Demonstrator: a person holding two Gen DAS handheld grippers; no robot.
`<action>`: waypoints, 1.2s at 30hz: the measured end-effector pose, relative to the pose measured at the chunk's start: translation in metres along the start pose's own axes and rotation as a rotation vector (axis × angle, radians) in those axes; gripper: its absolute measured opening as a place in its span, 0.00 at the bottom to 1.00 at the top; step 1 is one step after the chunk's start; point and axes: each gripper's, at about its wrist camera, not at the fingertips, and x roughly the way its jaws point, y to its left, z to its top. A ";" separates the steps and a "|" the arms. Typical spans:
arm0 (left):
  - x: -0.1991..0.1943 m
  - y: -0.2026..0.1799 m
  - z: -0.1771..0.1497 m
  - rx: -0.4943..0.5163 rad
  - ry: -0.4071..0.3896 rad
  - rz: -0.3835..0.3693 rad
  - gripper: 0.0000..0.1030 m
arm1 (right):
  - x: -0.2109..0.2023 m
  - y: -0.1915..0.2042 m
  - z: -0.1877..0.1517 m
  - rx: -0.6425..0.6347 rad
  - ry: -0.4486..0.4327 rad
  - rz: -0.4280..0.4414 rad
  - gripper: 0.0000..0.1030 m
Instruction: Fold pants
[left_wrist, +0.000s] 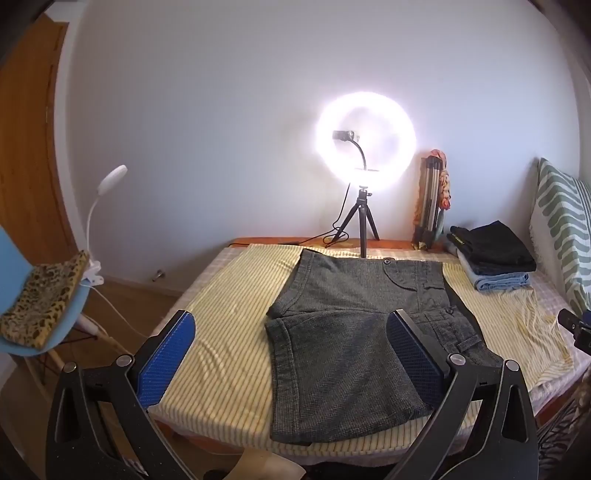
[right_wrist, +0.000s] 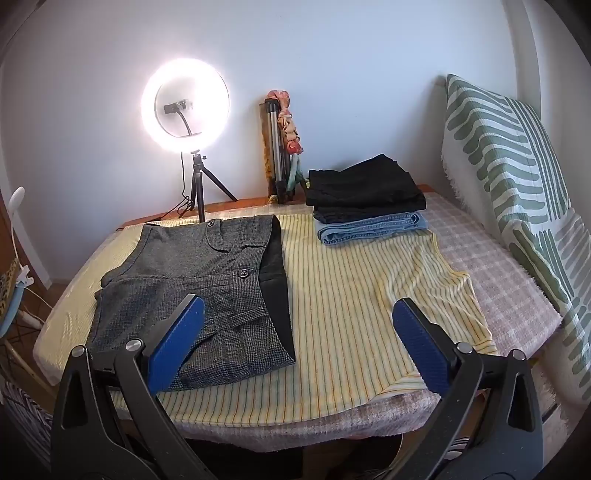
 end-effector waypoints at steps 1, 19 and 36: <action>-0.001 -0.002 0.000 0.001 -0.002 0.003 1.00 | 0.000 0.000 0.000 0.000 0.000 -0.001 1.00; -0.004 -0.008 -0.007 -0.001 -0.009 0.007 1.00 | 0.006 0.004 -0.004 0.000 0.007 0.005 1.00; -0.006 -0.012 -0.009 0.000 -0.014 0.009 1.00 | 0.006 0.006 -0.004 0.003 0.016 0.008 1.00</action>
